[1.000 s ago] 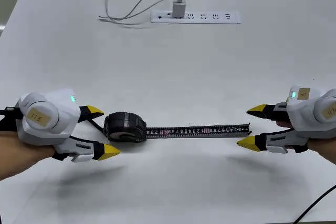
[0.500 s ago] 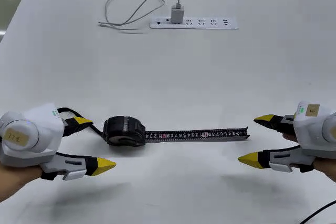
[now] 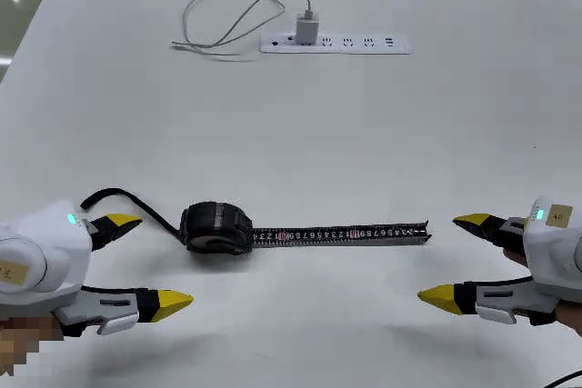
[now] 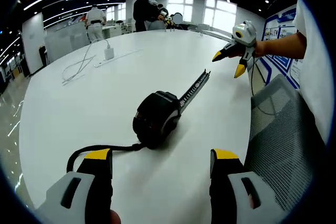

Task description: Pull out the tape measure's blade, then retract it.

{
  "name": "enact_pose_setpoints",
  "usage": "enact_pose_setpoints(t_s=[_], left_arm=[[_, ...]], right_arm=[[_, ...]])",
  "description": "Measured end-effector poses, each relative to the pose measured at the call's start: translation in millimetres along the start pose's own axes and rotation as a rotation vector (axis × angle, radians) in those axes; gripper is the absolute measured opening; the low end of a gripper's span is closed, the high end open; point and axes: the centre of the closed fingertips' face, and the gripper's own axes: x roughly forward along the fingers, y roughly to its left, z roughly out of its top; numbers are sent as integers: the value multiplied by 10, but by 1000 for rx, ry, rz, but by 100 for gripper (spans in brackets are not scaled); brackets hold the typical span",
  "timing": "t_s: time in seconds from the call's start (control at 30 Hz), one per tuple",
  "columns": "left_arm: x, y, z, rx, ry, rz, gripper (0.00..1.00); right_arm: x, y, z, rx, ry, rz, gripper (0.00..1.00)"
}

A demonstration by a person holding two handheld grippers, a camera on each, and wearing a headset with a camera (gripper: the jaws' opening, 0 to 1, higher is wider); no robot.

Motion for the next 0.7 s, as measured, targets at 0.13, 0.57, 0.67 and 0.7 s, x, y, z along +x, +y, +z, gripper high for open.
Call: enact_pose_setpoints(t_s=[0.13, 0.57, 0.67, 0.7], left_arm=[[-69, 0, -54, -2, -7, 22, 74], [-260, -57, -118, -26, -56, 79, 81], [-283, -61, -126, -34, -70, 91, 83], [-289, -63, -136, -36, -72, 96, 84]], right_arm=[[-31, 15, -24, 10, -5, -8, 71], [-162, 62, -41, 42, -49, -49, 75], [-180, 73, -60, 47, -57, -61, 76], [-187, 85, -69, 51, -59, -65, 76]])
